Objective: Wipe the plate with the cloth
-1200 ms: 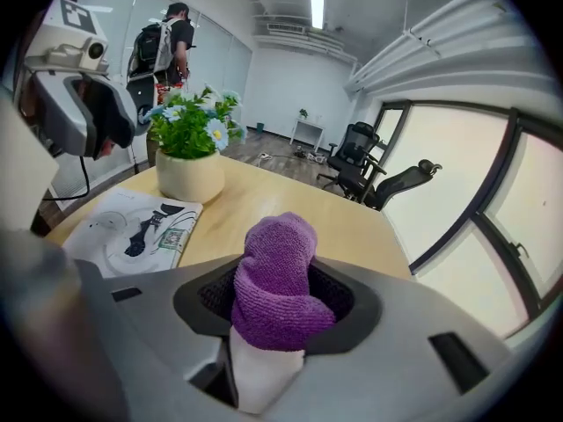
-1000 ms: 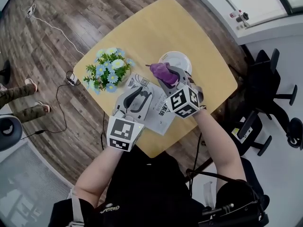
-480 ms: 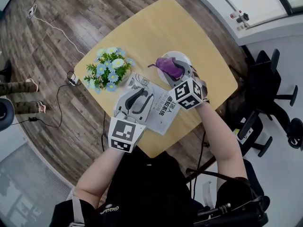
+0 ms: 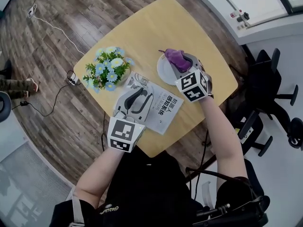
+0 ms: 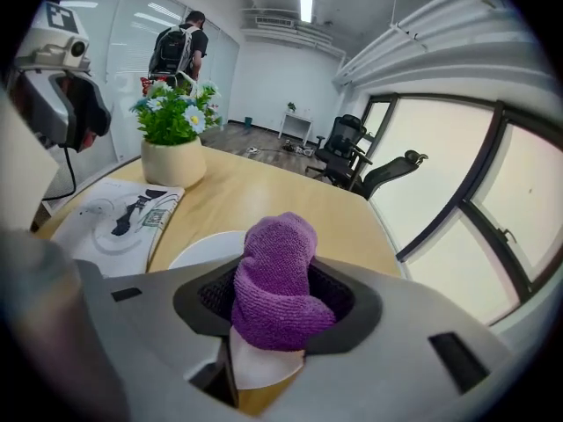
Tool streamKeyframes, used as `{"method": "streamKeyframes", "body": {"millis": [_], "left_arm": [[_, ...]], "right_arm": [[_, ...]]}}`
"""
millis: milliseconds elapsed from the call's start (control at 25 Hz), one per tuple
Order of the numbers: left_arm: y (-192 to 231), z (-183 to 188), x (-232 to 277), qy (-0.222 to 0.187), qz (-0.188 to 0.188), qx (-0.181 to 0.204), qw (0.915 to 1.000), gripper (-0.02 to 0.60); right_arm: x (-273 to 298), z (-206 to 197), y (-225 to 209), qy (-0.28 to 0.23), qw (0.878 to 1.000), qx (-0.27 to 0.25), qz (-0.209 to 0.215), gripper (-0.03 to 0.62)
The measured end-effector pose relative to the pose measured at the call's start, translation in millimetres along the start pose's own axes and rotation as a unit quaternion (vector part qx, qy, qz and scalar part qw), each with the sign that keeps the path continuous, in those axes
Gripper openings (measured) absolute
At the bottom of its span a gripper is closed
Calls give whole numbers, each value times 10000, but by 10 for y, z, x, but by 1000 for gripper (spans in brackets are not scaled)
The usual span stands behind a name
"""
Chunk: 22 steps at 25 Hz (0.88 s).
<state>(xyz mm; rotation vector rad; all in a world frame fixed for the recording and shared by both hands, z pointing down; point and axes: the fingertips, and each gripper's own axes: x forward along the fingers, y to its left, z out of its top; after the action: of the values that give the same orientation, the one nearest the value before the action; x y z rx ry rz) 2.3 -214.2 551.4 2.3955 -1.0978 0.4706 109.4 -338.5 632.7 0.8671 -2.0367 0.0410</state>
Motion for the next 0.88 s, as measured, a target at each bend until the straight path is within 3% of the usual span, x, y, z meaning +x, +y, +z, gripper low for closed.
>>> {"method": "streamKeyframes", "body": {"millis": [240, 520, 640, 880], "left_arm": [[-64, 12, 31, 20, -103, 31, 9999, 133], [-143, 26, 42, 6, -210, 72, 9998, 129], [-156, -3, 39, 33, -219, 63, 9997, 129], [-185, -17, 40, 65, -223, 77, 9997, 129]], "right_arm": [[-205, -10, 568, -213, 9982, -185, 532, 181], [-293, -44, 836, -282, 9958, -329, 804, 180], [-236, -80, 679, -212, 9971, -361, 630, 179], [-63, -100, -102, 40, 9998, -141, -116, 179]]}}
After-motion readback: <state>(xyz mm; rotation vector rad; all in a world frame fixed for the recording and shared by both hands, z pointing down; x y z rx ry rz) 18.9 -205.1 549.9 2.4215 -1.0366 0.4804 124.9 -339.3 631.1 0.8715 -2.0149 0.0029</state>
